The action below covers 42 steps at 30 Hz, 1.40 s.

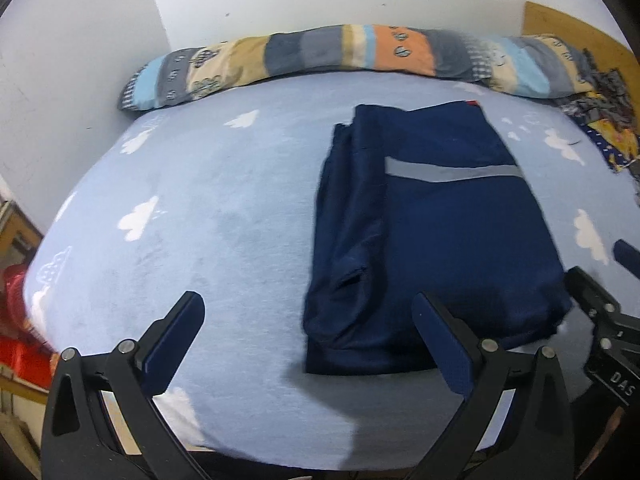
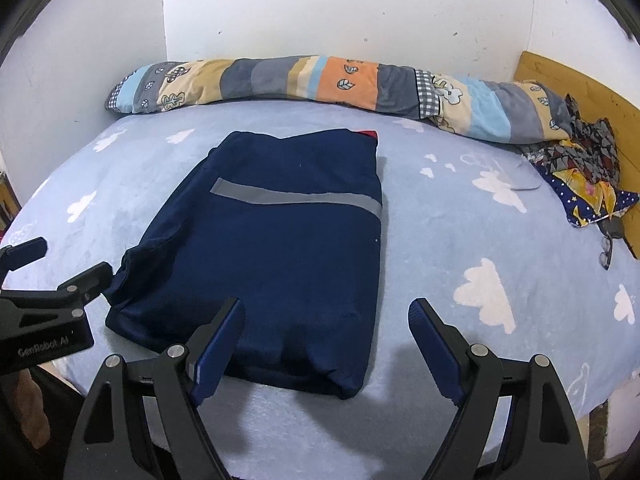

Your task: Fold large clothes

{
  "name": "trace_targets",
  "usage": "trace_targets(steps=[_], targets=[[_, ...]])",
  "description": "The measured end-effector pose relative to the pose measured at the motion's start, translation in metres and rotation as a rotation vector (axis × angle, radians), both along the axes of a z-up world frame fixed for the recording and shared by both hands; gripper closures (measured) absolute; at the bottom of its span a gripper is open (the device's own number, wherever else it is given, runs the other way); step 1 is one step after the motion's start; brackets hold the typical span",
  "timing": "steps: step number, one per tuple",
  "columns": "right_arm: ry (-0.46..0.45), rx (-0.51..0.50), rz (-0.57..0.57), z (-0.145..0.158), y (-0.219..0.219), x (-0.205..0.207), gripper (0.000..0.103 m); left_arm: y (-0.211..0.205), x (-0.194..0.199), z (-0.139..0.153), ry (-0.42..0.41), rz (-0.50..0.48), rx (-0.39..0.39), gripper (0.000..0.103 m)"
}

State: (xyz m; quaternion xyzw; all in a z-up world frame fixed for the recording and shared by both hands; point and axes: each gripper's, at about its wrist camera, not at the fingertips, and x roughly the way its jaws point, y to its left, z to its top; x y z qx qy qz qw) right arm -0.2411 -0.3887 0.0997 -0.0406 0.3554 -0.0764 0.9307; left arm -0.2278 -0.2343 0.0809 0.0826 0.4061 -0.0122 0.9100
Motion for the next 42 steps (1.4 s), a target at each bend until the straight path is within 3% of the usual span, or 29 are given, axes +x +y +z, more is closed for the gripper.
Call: trace_targets(steps=[8, 21, 42], targets=[[-0.004, -0.022, 0.02, -0.001, 0.006, 0.001, 0.018, -0.007, -0.008, 0.0, -0.055, -0.002, 0.079, 0.0], [-0.015, -0.079, 0.027, -0.001, 0.012, -0.002, 0.018, -0.021, -0.014, 0.0, -0.084, -0.033, 0.134, 0.0], [-0.007, -0.12, 0.041, -0.004, 0.018, 0.0, 0.018, -0.019, -0.014, -0.001, -0.084, -0.036, 0.138, 0.0]])
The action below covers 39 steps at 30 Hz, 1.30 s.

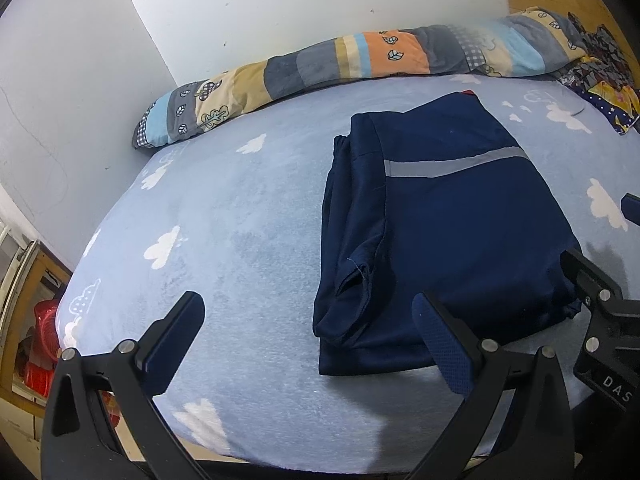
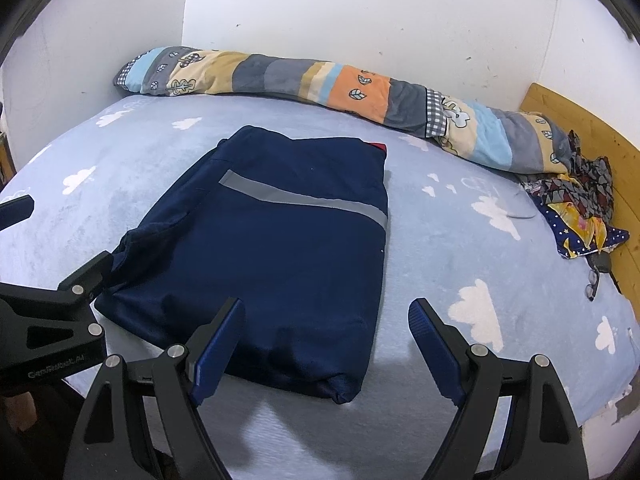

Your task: Fold large clothes

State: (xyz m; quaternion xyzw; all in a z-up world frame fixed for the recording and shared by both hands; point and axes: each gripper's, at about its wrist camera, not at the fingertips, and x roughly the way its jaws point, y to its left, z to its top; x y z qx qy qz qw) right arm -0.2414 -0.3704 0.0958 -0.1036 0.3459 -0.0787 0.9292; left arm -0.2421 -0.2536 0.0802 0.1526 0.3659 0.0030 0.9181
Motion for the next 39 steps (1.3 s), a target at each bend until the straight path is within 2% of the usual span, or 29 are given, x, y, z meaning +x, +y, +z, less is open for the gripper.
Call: trace_targets(steps=[39], targets=[[0.006, -0.009, 0.002, -0.0029, 0.004, 0.0007, 0.018, 0.0006, 0.0005, -0.0013, 0.009, -0.005, 0.006, 0.0]])
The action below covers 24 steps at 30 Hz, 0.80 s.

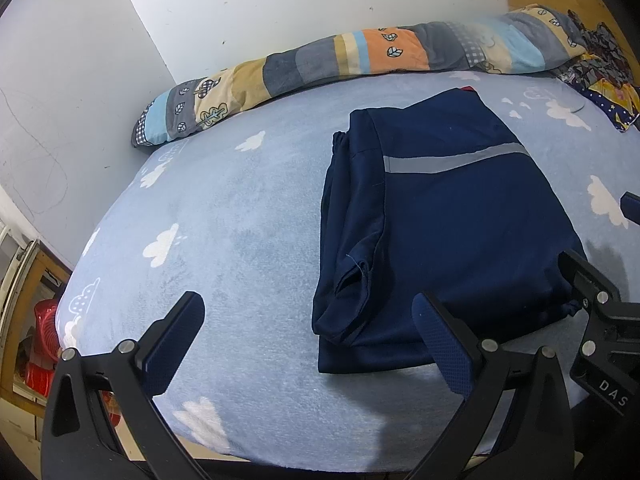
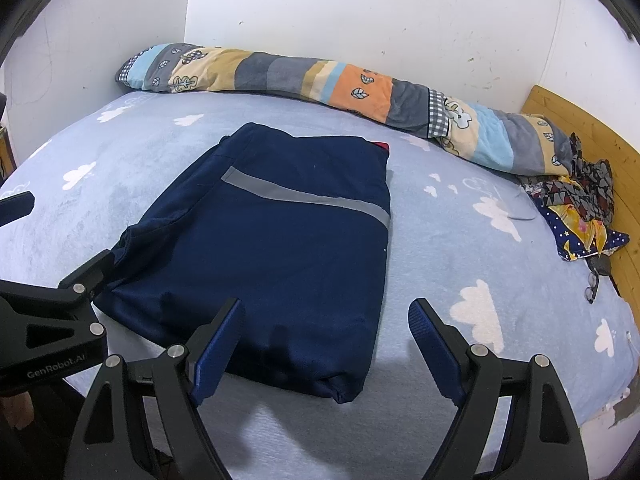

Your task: Fold large clothes

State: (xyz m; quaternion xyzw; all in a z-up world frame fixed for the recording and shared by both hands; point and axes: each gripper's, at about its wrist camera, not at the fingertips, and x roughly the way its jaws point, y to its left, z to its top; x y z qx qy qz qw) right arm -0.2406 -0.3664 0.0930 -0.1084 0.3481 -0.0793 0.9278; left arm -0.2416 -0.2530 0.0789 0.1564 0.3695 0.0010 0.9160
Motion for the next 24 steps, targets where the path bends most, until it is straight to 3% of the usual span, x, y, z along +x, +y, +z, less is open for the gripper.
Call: trace_targets(steps=[24], targets=[[-0.01, 0.012, -0.006, 0.0033, -0.003, -0.0003, 0.018, -0.0019, -0.004, 0.0044, 0.01, -0.041, -0.036, 0.0]])
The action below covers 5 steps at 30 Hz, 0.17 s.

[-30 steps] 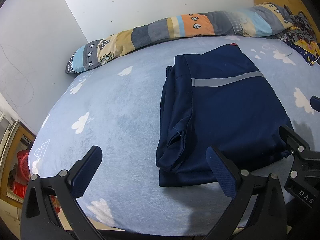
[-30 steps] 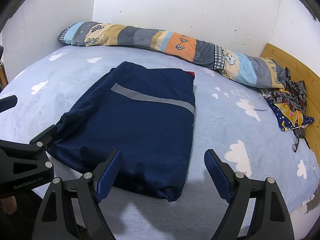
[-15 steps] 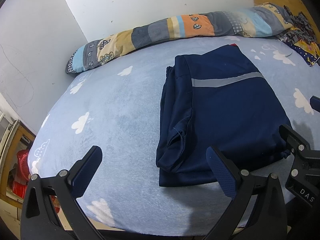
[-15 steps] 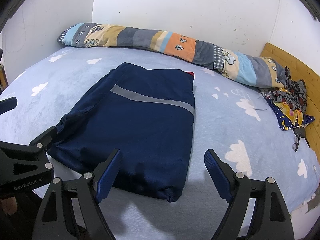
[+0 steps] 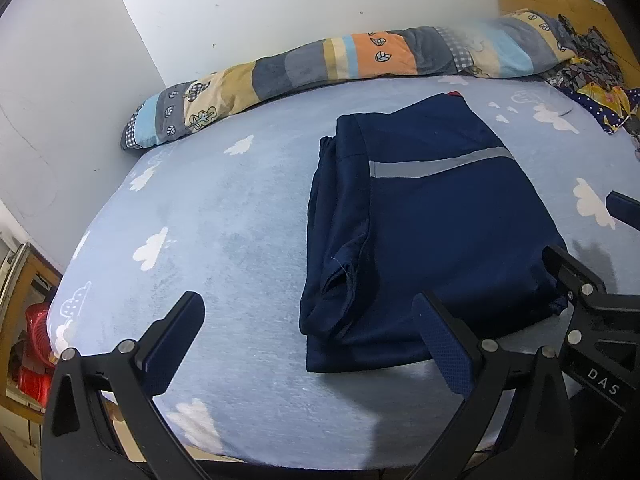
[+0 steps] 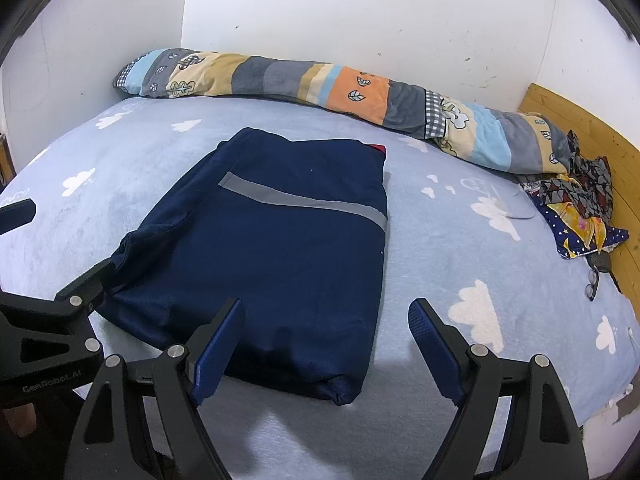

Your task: Fold large clothes

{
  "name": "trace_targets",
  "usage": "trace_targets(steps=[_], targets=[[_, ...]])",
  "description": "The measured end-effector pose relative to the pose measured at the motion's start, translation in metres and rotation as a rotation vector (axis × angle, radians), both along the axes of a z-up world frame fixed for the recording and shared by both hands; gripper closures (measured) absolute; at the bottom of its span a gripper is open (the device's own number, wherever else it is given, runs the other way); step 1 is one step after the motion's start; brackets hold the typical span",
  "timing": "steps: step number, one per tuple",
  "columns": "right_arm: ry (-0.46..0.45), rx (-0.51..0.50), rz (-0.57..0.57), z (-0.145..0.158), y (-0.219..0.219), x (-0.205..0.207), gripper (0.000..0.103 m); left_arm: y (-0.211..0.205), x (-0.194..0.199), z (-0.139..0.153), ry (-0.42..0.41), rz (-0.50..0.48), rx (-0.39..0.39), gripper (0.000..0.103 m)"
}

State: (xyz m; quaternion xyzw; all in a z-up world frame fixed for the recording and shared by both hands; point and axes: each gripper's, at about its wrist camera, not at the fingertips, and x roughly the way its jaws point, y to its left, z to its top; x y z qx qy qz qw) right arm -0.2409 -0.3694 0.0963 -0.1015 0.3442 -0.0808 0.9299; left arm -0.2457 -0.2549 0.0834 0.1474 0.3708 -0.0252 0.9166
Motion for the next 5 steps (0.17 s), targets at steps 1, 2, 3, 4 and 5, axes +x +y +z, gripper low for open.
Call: trace_targets(steps=[1, 2, 3, 4, 5], targets=[[-0.002, 0.002, -0.001, 0.0007, -0.0002, -0.0001, 0.018, 0.0009, -0.0002, 0.0005, 0.012, -0.012, -0.02, 0.0], [-0.002, 0.004, -0.001, 0.0011, -0.0005, -0.0001, 0.018, 0.0025, -0.0006, 0.0012, 0.015, -0.013, -0.035, 0.0], [-0.004, 0.005, -0.002, 0.0015, -0.0009, -0.0004, 0.018, 0.0039, -0.0014, 0.0019, 0.01, -0.009, -0.044, 0.0], [-0.007, 0.007, -0.002, 0.0022, -0.0014, -0.0009, 0.018, 0.0054, -0.0019, 0.003, 0.005, -0.01, -0.053, 0.0], [-0.009, 0.008, -0.003, 0.0028, -0.0018, -0.0008, 0.018, 0.0066, -0.0015, 0.004, 0.007, -0.012, -0.063, 0.0]])
